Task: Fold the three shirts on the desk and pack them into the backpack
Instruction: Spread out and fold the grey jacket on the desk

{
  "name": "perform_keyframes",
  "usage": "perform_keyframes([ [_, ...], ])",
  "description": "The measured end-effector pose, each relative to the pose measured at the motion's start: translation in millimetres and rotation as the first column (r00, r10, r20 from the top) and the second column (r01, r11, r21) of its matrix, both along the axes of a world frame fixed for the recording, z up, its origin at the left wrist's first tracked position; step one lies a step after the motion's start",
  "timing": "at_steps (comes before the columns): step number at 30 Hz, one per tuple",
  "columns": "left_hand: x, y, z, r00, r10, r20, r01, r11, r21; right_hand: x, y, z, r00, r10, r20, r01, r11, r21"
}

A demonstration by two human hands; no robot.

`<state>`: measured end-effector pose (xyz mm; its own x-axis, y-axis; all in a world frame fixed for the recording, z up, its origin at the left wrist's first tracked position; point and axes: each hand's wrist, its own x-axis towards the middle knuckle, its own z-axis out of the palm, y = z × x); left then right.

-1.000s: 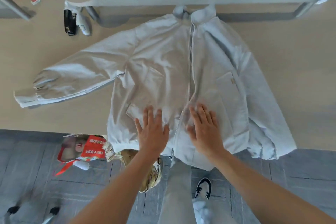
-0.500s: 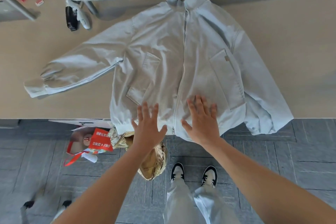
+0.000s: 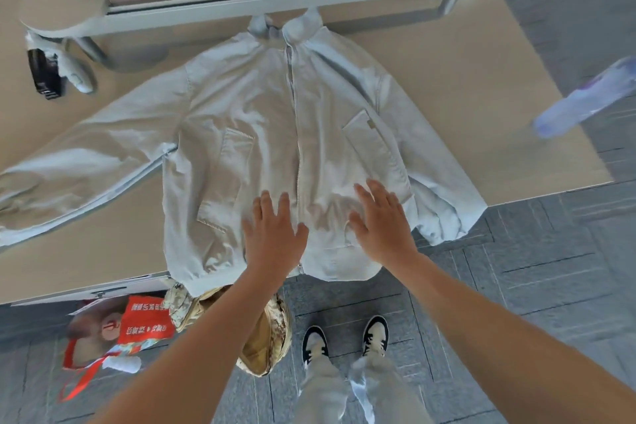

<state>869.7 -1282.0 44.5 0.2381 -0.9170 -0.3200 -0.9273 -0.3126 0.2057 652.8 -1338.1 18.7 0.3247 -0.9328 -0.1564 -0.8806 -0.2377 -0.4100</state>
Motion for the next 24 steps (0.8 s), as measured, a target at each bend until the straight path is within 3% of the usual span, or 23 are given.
perform_keyframes([
  [5,-59,-54,3,0.988,-0.149,-0.052,0.145,0.987,-0.074,-58,-26,7,0.955,-0.295,-0.035,0.294,0.956,-0.017],
  [8,-101,-87,-4,0.973,-0.223,-0.065,0.218,0.972,-0.085,-93,-43,-2,0.920,-0.384,-0.072,0.385,0.923,-0.004],
  [14,-152,-134,-36,0.969,-0.231,-0.087,0.224,0.971,-0.080,-126,-74,-40,0.887,-0.422,-0.188,0.432,0.902,0.013],
  [24,-158,-137,-72,0.979,-0.201,-0.024,0.199,0.978,-0.068,-161,-105,-71,0.941,-0.282,-0.184,0.272,0.959,-0.081],
])
